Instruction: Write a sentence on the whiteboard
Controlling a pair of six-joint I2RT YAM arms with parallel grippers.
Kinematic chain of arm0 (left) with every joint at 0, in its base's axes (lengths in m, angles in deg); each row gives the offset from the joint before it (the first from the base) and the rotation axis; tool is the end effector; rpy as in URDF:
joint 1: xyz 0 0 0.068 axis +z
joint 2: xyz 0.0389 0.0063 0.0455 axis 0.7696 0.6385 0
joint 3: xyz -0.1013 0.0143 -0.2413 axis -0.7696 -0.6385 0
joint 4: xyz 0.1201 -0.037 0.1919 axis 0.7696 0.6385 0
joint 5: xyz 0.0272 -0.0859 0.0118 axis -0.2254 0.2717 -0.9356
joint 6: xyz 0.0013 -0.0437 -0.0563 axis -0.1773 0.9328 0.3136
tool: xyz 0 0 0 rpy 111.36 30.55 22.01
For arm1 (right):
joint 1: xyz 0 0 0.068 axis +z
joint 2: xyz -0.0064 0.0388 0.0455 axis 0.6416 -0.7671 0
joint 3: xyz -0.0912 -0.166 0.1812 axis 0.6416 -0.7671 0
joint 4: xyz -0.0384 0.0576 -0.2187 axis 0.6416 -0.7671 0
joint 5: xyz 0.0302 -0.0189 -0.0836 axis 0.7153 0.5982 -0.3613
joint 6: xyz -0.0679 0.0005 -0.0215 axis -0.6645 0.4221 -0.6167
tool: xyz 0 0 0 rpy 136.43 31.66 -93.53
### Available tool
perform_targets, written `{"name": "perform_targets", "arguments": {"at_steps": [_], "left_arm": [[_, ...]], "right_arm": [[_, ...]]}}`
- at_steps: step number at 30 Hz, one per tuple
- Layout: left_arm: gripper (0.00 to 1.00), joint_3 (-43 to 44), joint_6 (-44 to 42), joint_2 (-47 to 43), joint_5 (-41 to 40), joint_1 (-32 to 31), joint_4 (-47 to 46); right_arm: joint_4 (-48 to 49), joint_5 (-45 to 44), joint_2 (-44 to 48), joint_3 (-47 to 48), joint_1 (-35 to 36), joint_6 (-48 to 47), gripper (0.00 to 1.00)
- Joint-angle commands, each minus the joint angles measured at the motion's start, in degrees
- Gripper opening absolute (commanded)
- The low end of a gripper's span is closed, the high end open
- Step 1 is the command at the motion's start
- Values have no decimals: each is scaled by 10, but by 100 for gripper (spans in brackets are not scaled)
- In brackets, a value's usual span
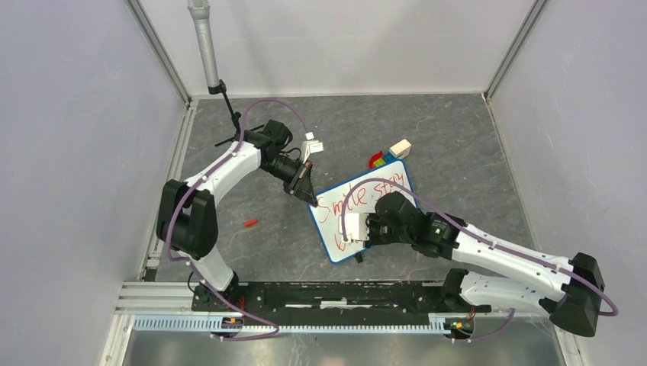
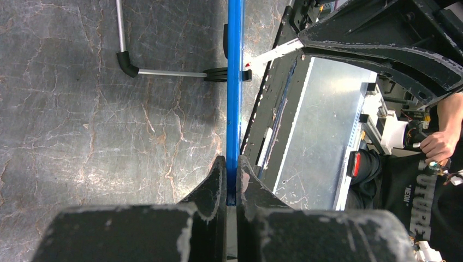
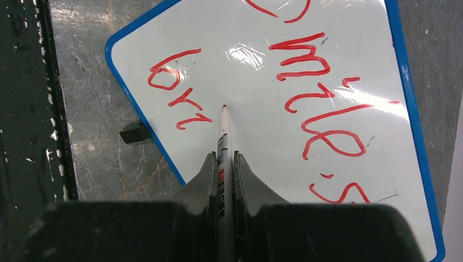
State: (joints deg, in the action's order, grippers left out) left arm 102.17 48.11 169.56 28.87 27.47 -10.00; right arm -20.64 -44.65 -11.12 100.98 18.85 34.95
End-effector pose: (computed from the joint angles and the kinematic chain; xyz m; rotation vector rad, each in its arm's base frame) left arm 0.2486 -0.1576 0.2369 1.0832 2.3992 -1.4111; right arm 0.0998 0.1722 0.2438 -1.7062 1.5715 0.2980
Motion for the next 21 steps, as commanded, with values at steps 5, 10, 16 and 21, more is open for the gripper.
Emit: {"name": "perform_targets", "arguments": {"at_steps": [5, 10, 16, 21], "left_arm": [[2, 11, -7, 1, 12, -1, -11], [3, 12, -7, 4, 11, -1, -10], [2, 12, -5, 1, 10, -1, -11], [2, 12, -5, -3, 10, -1, -10]], "right_arm": [[11, -30, 1, -17, 0, -4, 0], [3, -28, -2, -20, 0, -2, 0], [0, -14, 13, 0, 0, 6, 0], [-10, -1, 34, -1, -1, 16, 0]]}}
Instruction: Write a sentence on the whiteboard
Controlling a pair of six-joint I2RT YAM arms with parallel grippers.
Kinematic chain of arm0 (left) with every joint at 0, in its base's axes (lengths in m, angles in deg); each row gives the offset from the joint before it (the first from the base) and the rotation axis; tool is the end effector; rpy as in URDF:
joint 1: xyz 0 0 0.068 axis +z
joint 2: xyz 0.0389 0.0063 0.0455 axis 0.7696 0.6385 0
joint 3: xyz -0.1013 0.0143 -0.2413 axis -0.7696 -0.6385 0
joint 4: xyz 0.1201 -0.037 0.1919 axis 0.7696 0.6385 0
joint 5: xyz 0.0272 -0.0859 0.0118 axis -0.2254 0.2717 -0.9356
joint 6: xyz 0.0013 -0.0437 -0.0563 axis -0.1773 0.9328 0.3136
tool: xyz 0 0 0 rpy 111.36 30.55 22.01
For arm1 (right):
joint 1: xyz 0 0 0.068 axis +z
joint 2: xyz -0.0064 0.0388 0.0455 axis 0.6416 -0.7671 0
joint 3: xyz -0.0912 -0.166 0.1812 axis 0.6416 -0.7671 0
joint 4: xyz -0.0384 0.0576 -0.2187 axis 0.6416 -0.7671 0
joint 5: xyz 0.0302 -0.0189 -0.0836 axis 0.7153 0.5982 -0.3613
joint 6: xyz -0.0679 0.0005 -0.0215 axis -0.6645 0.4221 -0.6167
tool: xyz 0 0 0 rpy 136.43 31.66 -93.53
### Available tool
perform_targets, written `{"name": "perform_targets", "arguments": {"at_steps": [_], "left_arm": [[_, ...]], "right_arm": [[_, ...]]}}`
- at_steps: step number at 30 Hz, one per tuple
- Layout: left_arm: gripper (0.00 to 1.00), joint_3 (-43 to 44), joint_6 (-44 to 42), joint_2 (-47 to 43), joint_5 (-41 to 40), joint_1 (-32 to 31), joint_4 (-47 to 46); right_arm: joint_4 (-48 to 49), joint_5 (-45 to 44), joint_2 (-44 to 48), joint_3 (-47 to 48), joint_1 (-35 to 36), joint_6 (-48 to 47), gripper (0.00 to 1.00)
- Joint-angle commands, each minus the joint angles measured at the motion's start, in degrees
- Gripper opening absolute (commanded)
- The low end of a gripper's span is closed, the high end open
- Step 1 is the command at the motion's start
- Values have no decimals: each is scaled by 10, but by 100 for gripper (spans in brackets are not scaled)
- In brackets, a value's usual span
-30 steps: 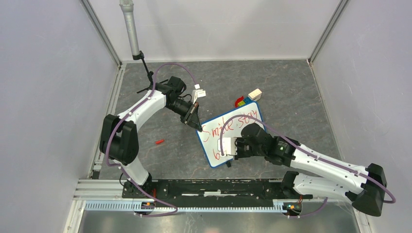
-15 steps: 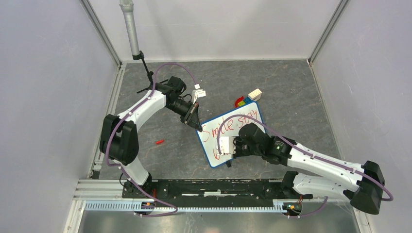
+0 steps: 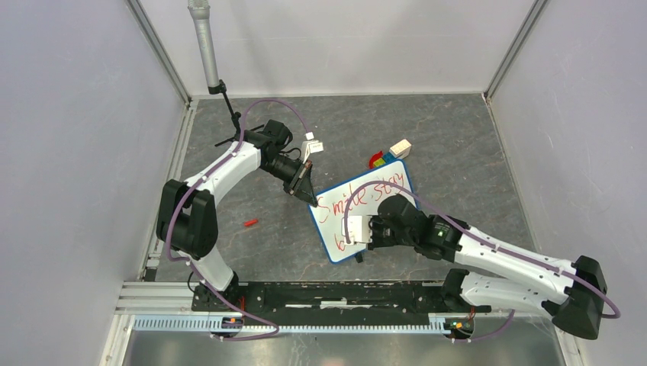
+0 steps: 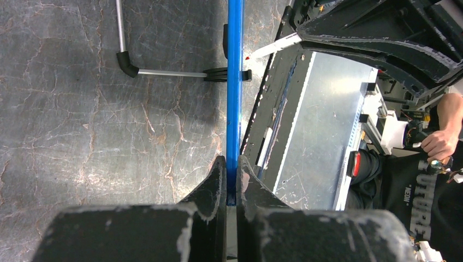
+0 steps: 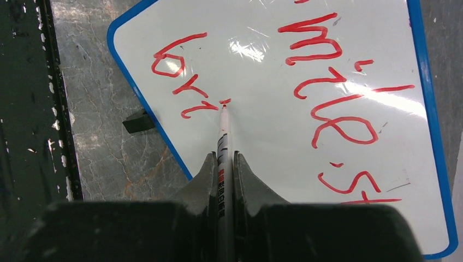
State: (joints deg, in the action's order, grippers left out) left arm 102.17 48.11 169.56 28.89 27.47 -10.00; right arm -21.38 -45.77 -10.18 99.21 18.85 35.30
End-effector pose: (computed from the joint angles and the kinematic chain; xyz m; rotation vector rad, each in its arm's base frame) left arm 0.2486 -0.1576 0.2370 1.0831 2.3990 -1.4116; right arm 0.0977 0.1667 0.2356 -1.7129 1.6026 0.2738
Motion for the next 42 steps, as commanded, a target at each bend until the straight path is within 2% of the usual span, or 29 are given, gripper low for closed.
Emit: {"name": "perform_targets", "arguments": {"at_steps": [1, 18, 42], "left_arm": [[2, 12, -5, -3, 10, -1, -11], [2, 9, -9, -3, 12, -2, -10], [2, 8, -10, -2, 15, -1, -10]], "right_arm": [[-4, 10, 28, 12, -3, 13, 0], [-10, 33, 73, -37, -65, 19, 0], [9, 69, 43, -11, -65, 33, 0]]}}
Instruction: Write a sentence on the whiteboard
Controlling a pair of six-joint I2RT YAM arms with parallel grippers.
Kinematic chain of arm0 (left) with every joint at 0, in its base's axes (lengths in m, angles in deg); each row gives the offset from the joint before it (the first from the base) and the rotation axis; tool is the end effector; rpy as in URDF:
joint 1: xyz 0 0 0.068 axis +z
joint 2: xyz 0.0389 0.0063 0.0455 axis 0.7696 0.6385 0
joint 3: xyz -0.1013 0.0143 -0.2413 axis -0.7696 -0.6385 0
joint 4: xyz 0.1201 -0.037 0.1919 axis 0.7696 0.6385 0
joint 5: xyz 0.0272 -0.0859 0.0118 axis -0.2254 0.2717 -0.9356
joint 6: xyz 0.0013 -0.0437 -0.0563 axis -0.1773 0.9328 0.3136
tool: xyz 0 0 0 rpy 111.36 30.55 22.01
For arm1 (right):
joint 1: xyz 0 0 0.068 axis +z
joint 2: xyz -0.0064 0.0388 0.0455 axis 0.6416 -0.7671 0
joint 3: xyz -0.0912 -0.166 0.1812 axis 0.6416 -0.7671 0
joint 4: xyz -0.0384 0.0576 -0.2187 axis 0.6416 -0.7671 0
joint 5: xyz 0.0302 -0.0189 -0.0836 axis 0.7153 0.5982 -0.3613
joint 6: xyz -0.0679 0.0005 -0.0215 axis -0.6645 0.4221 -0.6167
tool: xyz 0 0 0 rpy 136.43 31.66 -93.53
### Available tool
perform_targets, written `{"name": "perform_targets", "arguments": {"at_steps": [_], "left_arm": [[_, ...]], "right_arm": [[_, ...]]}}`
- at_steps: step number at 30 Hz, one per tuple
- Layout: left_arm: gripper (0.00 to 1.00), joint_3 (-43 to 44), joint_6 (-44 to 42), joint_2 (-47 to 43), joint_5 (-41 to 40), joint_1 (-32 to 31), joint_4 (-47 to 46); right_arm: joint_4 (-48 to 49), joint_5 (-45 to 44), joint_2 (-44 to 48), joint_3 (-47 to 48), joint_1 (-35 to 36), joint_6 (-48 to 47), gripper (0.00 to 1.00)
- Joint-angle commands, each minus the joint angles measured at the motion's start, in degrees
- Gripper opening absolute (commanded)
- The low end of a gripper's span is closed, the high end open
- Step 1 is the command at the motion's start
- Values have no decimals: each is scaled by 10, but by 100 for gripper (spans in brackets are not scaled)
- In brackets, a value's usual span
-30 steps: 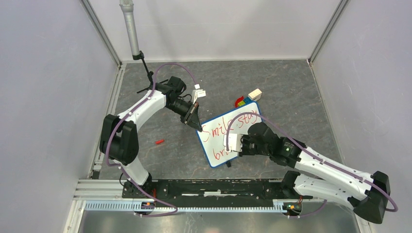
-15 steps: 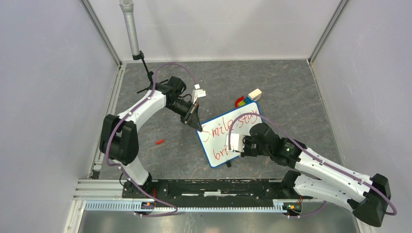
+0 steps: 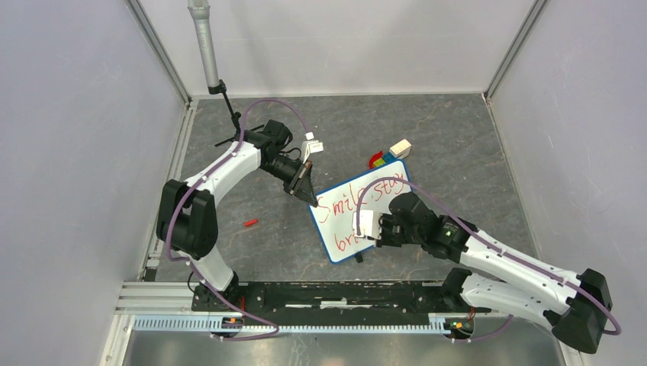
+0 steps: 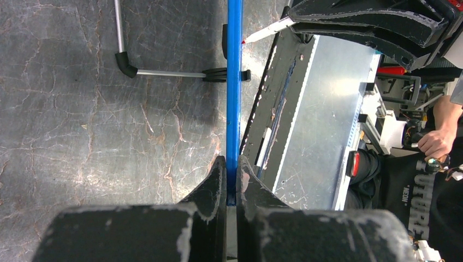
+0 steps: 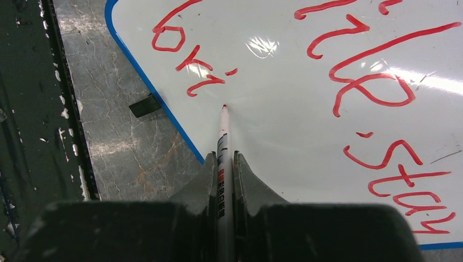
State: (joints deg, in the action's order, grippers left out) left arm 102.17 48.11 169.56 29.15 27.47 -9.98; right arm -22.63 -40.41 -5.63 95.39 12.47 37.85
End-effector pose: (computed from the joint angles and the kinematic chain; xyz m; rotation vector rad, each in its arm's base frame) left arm 0.2485 -0.1577 0.2372 1.0826 2.3963 -1.4178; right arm 0.1007 0.1443 0.2260 -1.6242 1.7073 0.3484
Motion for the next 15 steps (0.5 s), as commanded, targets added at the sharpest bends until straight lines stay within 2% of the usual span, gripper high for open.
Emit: {"name": "perform_targets", "arguments": {"at_steps": [1, 7, 15], "left_arm": [[2, 8, -10, -2, 12, -2, -11], [2, 9, -10, -2, 13, -1, -11], [2, 10, -12, -2, 13, -1, -11]], "right_arm": [[23, 15, -3, 29, -1, 9, 0], [39, -19, -14, 30, -2, 15, 0], [44, 8, -27, 34, 1, 15, 0]]}}
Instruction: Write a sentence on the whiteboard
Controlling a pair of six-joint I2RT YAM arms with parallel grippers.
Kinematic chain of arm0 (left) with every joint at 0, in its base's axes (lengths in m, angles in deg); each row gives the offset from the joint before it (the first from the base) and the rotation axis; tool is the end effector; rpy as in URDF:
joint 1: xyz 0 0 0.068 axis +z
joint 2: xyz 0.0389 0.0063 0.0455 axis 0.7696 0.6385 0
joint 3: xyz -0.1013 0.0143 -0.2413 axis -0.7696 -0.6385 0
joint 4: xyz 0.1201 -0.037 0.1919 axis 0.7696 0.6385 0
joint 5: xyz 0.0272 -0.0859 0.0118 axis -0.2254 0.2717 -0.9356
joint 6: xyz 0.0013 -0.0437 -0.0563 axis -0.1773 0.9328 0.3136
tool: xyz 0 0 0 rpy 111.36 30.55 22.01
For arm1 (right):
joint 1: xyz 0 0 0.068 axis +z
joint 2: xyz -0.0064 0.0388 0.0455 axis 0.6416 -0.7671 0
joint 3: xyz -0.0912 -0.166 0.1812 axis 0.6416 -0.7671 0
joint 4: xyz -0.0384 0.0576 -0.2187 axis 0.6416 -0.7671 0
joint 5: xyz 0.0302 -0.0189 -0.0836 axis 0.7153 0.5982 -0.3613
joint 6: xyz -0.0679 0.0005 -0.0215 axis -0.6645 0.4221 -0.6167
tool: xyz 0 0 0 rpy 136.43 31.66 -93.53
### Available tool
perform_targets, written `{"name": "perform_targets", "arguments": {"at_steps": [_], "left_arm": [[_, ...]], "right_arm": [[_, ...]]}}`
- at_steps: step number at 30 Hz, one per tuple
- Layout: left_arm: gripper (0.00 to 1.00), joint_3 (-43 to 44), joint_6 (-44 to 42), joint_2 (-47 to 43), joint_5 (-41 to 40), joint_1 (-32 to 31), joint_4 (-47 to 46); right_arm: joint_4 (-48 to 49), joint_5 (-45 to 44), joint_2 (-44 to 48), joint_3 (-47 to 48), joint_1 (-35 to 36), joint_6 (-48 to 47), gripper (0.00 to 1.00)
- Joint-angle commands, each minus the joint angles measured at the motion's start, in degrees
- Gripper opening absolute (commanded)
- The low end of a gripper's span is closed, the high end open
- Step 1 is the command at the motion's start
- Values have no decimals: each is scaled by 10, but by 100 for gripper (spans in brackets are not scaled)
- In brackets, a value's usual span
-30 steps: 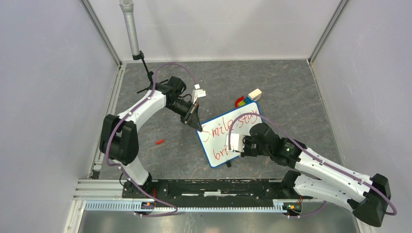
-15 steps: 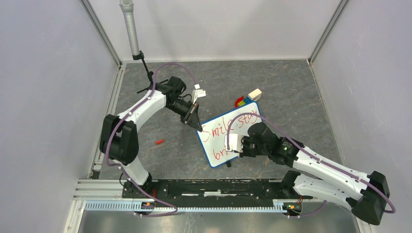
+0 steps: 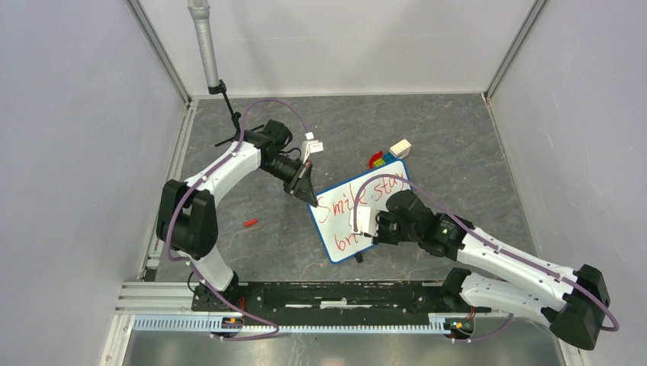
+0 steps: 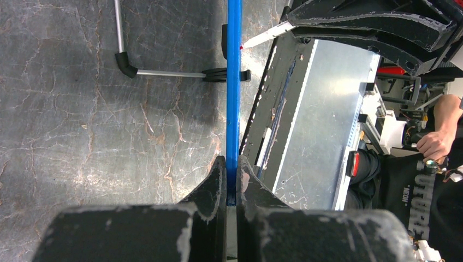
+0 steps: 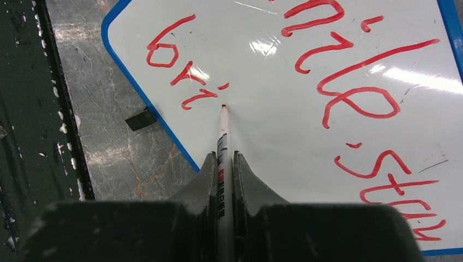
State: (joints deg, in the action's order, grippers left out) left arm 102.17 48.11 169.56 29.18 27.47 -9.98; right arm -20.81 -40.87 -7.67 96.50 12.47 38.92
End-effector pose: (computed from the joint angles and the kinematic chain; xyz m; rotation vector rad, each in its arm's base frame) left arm 0.2485 -0.1577 0.2372 1.0825 2.3960 -1.4185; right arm 0.1063 0.1509 0.2294 -1.5964 1.7135 0.3500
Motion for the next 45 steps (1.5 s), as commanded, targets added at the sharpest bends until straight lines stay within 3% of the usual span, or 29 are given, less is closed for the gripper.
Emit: {"name": "perform_targets", "arguments": {"at_steps": [1, 15, 25, 45], "left_arm": [[2, 10, -12, -1, 13, -2, -11], [2, 11, -11, 0, 11, -1, -10], [2, 12, -9, -2, 11, -1, -11], [2, 12, -13, 3, 10, -2, -11]], "right_arm": [[24, 17, -8, 22, 2, 3, 0], [-18, 3, -1, -8, 6, -21, 0], [-6, -40, 12, 20, 5, -18, 0], [-40, -7, -11, -9, 6, -42, 0]]}}
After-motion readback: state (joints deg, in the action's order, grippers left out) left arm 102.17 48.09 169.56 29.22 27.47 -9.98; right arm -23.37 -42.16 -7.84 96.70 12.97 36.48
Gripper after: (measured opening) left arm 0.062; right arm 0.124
